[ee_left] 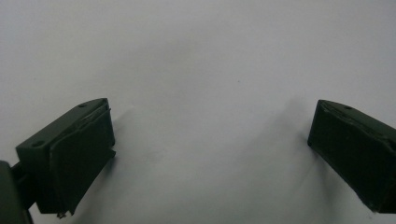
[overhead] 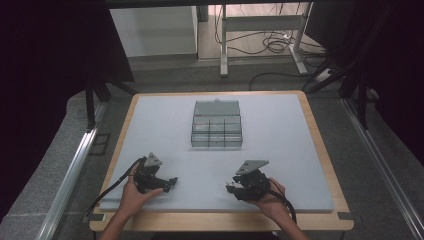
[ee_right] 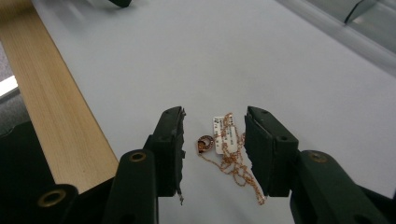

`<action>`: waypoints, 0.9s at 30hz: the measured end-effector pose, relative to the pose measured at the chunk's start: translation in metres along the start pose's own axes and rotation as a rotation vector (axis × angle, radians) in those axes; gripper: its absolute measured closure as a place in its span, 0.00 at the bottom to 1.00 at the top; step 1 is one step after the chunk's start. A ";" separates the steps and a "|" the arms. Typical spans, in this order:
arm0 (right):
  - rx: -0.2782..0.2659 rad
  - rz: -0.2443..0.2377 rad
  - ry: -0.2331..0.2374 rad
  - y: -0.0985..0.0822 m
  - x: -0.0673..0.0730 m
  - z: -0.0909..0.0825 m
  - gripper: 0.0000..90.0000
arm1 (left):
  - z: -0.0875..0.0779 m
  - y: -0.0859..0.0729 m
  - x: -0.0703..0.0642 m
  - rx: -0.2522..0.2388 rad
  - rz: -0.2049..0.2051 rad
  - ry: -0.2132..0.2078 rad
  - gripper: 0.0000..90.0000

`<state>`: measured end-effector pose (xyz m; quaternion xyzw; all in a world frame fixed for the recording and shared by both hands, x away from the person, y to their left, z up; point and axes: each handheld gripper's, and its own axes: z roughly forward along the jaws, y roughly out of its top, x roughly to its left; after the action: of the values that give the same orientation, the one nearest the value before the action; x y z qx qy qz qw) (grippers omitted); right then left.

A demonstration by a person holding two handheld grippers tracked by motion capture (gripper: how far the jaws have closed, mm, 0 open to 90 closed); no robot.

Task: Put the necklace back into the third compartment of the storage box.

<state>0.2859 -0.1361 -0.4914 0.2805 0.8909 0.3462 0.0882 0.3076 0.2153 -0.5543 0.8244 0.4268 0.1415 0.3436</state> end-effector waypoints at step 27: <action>0.096 -0.010 0.017 -0.003 0.003 0.026 0.76 | 0.000 0.000 0.000 -0.001 0.000 0.000 0.00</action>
<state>0.2917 -0.1215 -0.5126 0.2769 0.9086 0.3051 0.0687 0.3075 0.2153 -0.5543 0.8242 0.4269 0.1415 0.3440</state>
